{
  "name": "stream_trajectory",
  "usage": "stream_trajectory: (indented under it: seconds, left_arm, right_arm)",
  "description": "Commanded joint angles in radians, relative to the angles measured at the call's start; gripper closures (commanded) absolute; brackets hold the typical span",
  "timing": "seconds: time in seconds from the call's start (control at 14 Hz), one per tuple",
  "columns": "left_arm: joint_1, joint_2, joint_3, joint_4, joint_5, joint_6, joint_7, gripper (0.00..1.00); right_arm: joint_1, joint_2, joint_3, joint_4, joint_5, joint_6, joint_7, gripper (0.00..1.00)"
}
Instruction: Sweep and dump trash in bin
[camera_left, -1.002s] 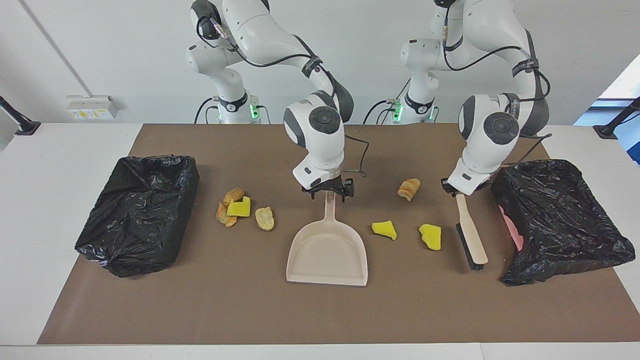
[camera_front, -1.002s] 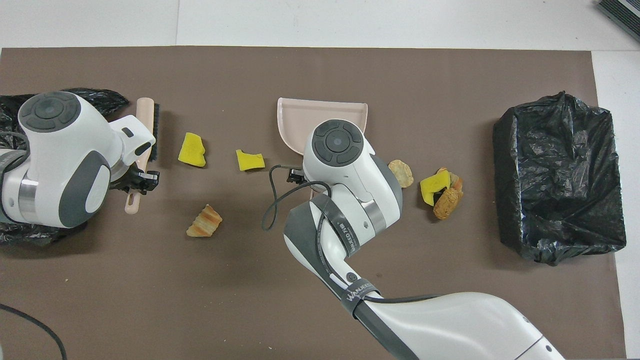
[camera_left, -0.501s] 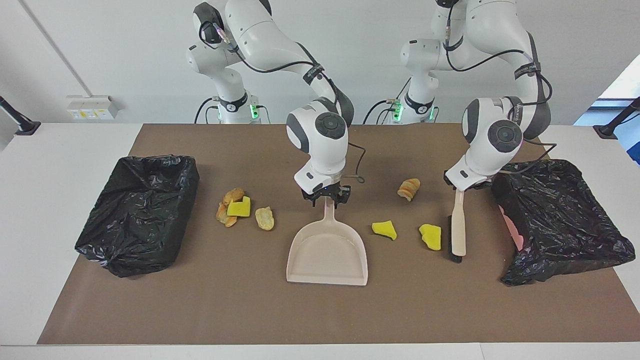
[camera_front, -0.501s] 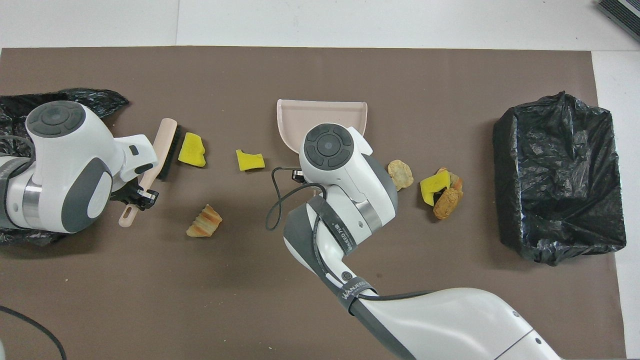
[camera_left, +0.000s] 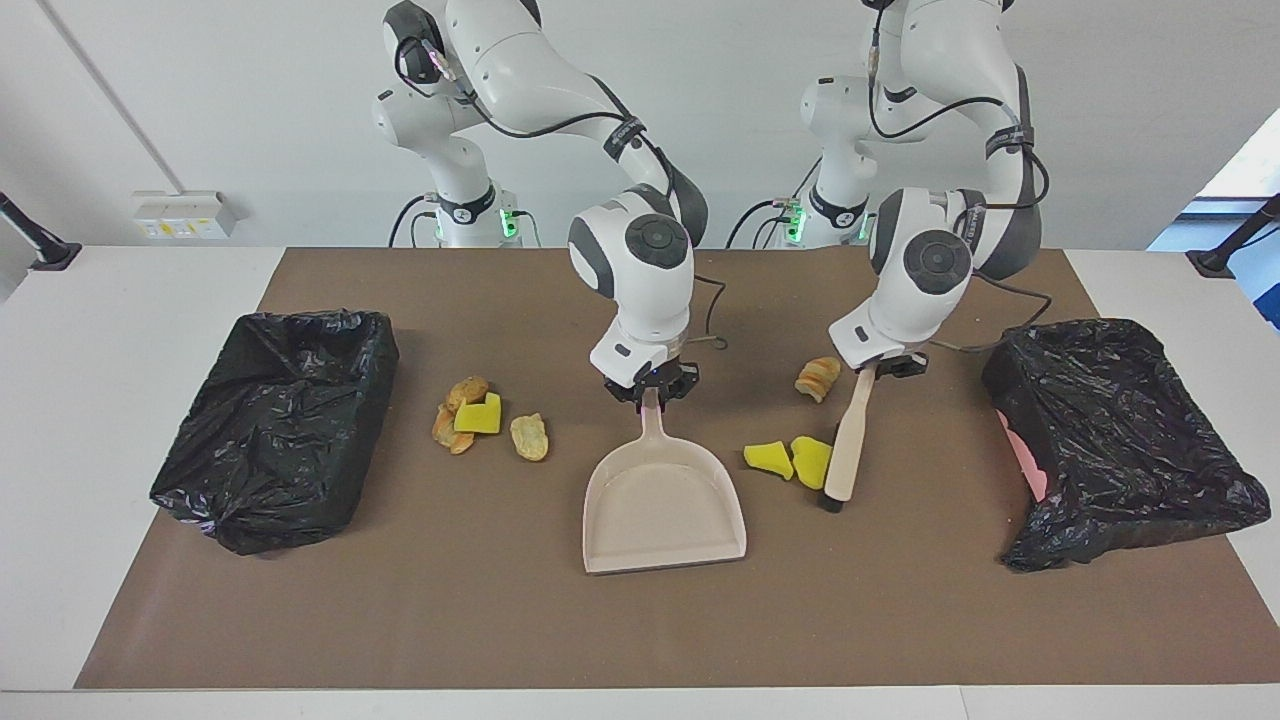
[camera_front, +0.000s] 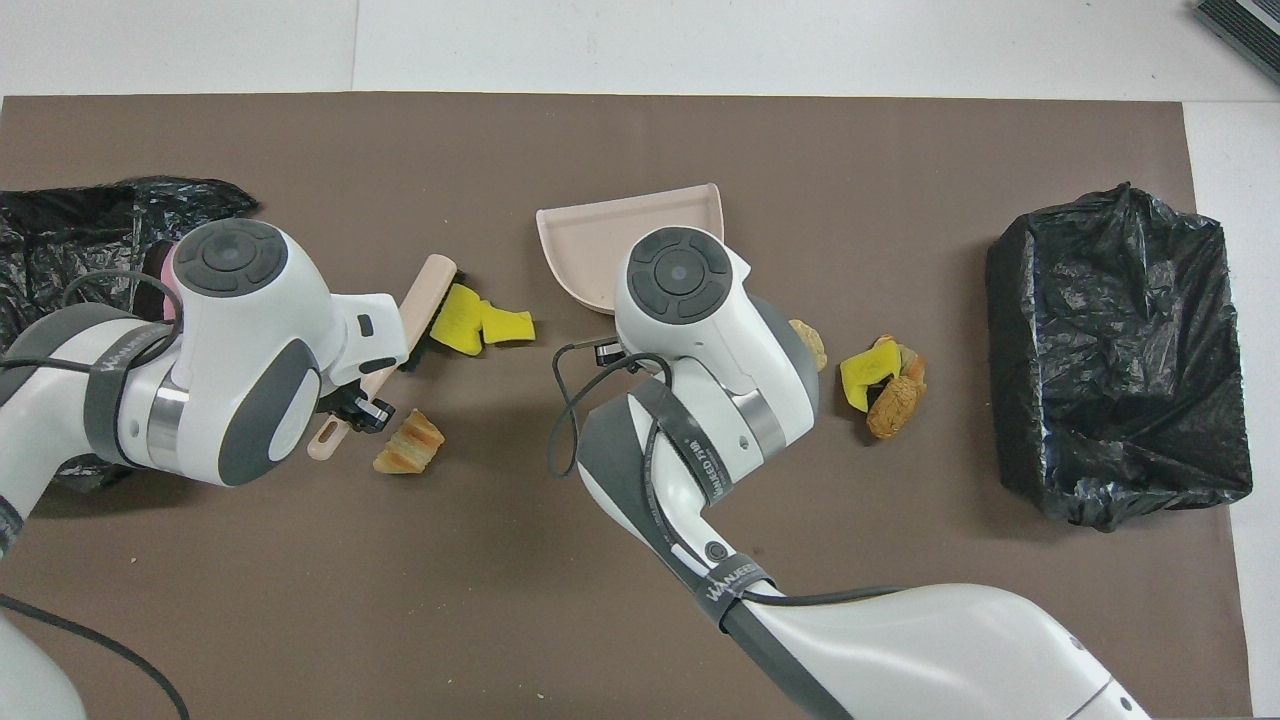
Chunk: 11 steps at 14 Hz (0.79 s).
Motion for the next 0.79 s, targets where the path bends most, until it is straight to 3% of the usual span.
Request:
stream_trajectory:
  seconds: [0.0,0.29,0.5,0.72]
  left_arm:
    - [-0.069,-0.038,0.015,-0.024,-0.012,-0.010,0.076,1.00]
    - [-0.101,-0.127,0.016,-0.014,-0.012,-0.169,0.063,1.00]
    - [-0.081,-0.214,0.021,-0.017,-0.012,-0.255,-0.018,1.00]
    - [-0.081,-0.228,0.023,-0.037,-0.012,-0.269,-0.289,1.00]
  right_arm:
    - [-0.091,-0.146,0.010,-0.124,0.026,-0.046,-0.342,1.00]
    - [-0.102,-0.321,0.007,-0.293,0.008,-0.128,-0.631,1.00]
    - [-0.154,-0.352,0.007,-0.375,0.002,-0.099,-0.977,1.00]
    - [-0.174,-0.360,0.007,-0.439,-0.012,-0.024,-1.206,1.00]
